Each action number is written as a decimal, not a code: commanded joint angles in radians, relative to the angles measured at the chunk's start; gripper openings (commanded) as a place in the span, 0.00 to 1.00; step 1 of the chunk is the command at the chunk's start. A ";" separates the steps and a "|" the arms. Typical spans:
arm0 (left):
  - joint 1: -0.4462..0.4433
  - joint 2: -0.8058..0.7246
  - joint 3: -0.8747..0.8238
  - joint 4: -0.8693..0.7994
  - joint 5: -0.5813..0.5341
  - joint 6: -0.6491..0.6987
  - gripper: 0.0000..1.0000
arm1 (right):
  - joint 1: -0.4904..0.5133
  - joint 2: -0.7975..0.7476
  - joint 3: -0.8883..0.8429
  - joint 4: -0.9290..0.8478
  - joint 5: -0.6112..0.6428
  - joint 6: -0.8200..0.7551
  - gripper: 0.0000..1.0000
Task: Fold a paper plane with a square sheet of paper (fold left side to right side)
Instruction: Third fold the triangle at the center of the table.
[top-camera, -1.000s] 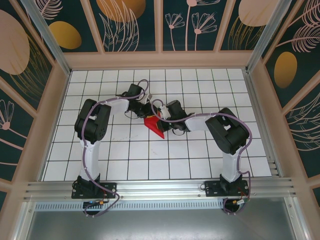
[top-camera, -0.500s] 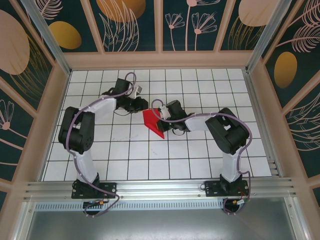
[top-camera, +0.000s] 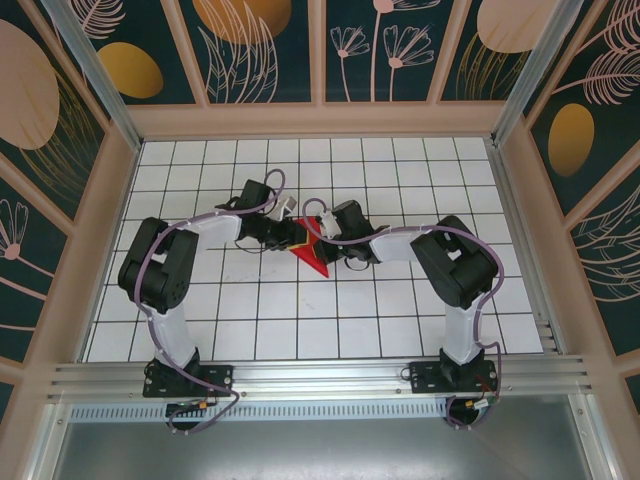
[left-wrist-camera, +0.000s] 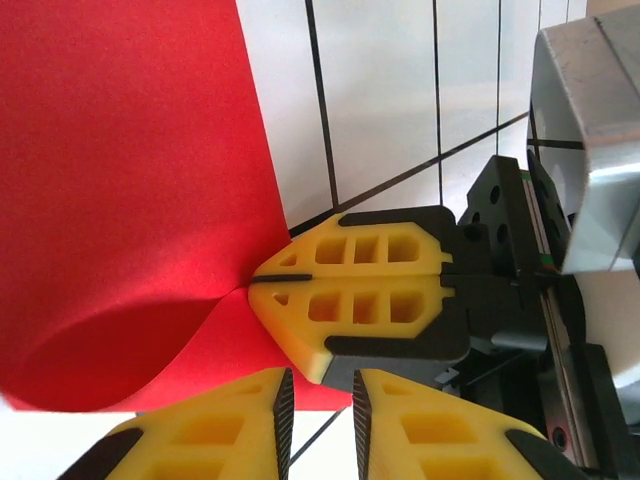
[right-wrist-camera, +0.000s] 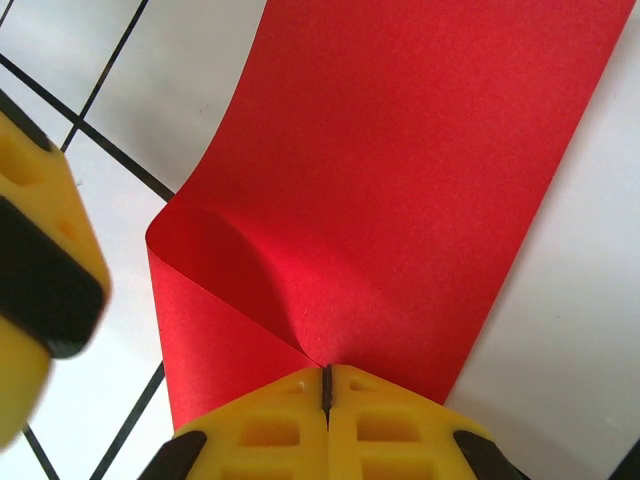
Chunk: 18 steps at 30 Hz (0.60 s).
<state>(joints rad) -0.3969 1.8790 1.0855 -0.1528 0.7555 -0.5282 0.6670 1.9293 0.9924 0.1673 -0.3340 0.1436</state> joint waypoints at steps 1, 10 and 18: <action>-0.003 0.039 0.005 0.030 0.007 -0.006 0.26 | -0.009 0.044 -0.001 -0.084 0.033 -0.008 0.00; -0.003 0.080 0.007 0.025 -0.031 0.008 0.26 | -0.009 0.044 0.001 -0.097 0.042 -0.012 0.00; -0.003 0.100 0.004 0.011 -0.066 0.018 0.26 | -0.009 0.045 -0.001 -0.100 0.049 -0.015 0.00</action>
<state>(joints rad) -0.3969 1.9553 1.0855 -0.1417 0.7200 -0.5278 0.6670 1.9293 0.9951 0.1600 -0.3328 0.1394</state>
